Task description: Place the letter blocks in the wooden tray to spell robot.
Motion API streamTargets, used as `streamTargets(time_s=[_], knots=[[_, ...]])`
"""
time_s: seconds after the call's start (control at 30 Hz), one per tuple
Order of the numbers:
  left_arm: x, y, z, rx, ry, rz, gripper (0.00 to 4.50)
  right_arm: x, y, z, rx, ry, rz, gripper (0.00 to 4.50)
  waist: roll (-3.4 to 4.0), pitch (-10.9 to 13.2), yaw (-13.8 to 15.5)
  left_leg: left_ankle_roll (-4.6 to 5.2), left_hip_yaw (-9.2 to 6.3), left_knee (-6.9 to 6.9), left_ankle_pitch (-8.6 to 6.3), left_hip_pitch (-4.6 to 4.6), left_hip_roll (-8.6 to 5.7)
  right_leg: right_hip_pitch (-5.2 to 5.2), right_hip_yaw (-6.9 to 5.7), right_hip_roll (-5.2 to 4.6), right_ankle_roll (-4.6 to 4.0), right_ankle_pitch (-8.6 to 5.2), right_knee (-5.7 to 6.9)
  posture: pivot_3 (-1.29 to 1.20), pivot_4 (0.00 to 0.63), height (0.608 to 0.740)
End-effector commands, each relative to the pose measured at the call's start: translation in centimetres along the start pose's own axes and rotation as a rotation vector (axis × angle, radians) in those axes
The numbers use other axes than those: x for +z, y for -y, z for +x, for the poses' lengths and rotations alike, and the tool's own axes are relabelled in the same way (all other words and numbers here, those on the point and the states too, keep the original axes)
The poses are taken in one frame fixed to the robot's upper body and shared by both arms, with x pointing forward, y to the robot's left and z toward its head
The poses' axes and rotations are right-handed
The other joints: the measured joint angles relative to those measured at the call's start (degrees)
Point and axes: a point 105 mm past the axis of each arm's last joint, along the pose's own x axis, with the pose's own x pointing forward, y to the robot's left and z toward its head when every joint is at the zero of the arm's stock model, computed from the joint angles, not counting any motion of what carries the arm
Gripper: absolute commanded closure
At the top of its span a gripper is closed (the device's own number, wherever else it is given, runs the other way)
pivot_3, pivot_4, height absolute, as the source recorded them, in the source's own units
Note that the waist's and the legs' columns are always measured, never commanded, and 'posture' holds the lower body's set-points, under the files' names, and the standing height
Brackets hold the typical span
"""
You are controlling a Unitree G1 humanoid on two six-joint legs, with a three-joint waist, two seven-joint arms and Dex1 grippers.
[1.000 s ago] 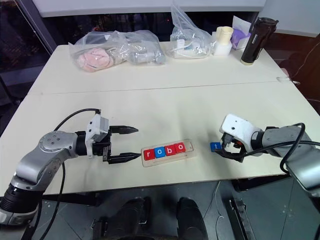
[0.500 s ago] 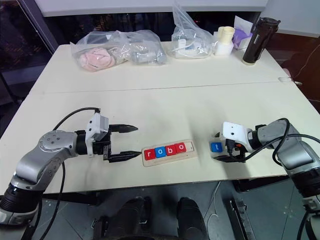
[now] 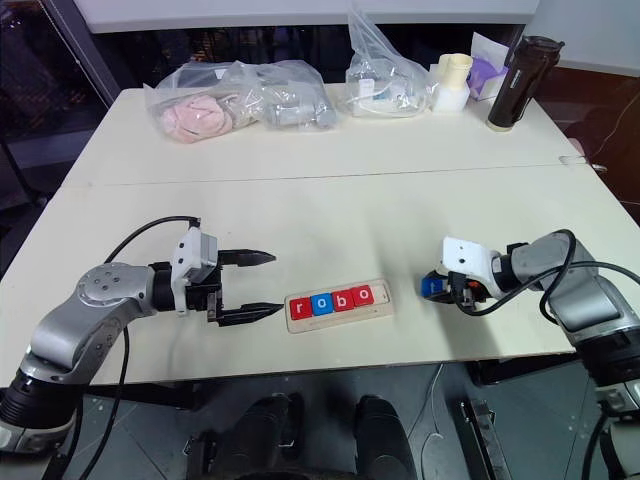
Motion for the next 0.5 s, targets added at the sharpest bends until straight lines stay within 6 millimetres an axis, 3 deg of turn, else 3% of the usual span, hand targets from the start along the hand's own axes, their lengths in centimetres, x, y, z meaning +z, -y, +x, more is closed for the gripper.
streamTargets(time_s=[0.03,0.2,0.5], knots=[[0.8,-0.1,-0.2,0.008,0.010,0.042,0.00,3.1,0.0,0.1,0.024,0.054,-0.107,3.38,0.00,0.0,0.1,0.00,0.00,0.00,0.00,0.00,0.00,0.00,0.00,0.00,0.00,0.00,0.00,0.00,0.150,0.738],[0.8,-0.1,-0.2,0.013,0.012,0.044,0.00,4.5,-0.9,1.5,0.082,0.074,-0.156,3.38,-0.01,0.0,0.2,0.00,0.00,0.03,0.00,0.00,-0.01,0.03,0.00,-0.01,0.00,0.00,0.00,0.00,0.150,0.738],[0.8,-0.1,-0.3,0.028,0.014,0.045,0.00,4.8,-1.3,3.1,0.132,0.070,-0.174,3.38,-0.01,0.0,0.1,0.00,0.00,0.03,0.00,0.00,-0.02,0.02,0.00,-0.01,0.01,0.01,0.02,0.00,0.150,0.738]])
